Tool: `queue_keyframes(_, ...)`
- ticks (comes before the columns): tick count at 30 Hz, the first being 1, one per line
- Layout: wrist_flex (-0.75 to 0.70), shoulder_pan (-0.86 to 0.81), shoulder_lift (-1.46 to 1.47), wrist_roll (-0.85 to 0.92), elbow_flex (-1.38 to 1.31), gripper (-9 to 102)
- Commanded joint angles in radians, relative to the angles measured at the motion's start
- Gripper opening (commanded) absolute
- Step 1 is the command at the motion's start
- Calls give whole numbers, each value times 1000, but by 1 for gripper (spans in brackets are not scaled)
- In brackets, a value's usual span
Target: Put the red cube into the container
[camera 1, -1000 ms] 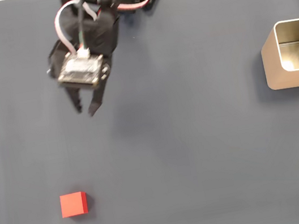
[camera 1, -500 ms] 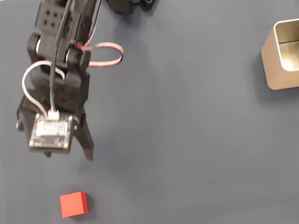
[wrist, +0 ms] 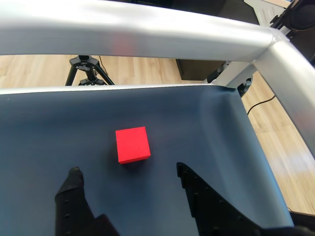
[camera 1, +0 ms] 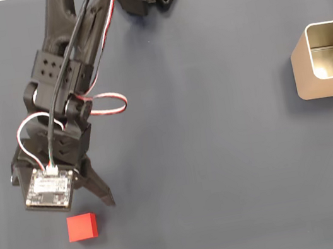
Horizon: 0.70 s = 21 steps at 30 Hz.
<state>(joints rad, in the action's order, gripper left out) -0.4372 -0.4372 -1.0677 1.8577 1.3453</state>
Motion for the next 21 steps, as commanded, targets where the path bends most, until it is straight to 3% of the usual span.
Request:
queue_keyframes(1,29,15,15,-12,-100,45)
queue_keyframes(21,75,83,190,-66,-229,44)
